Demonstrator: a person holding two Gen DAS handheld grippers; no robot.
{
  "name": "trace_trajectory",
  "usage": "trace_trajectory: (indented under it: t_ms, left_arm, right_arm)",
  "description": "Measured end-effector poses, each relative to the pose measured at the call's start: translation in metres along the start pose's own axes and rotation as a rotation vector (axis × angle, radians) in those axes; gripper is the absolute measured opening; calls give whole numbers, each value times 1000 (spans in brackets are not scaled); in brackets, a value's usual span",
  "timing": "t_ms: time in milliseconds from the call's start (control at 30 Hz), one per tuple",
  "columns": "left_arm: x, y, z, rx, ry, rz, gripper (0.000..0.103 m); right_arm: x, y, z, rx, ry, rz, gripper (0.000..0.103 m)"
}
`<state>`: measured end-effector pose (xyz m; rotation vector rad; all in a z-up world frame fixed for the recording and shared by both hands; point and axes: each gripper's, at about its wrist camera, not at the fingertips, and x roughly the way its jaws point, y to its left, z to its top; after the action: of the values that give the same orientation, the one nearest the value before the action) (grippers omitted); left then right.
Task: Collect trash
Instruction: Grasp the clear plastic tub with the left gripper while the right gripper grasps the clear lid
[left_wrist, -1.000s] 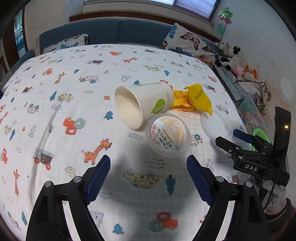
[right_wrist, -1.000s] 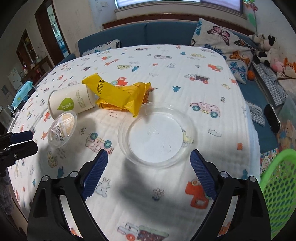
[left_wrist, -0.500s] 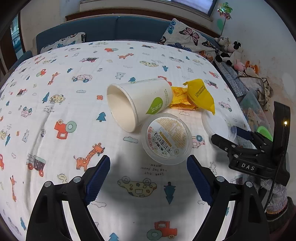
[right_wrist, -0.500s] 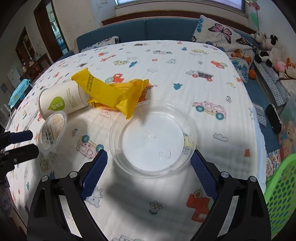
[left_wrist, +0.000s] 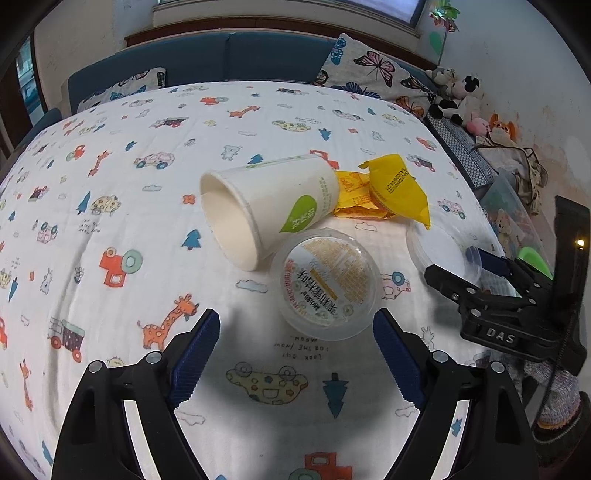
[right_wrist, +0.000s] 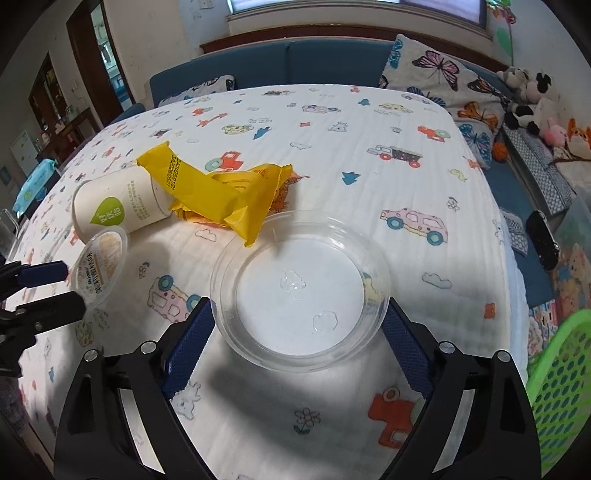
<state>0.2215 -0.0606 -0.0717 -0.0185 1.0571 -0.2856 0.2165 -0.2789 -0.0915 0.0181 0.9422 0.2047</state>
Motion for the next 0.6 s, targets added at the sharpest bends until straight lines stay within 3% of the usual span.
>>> trace_trajectory:
  t_ms: [600]
  left_arm:
    - [26, -30, 9, 74, -19, 104, 86]
  right_arm:
    - [-54, -19, -33, 50, -40, 8, 89]
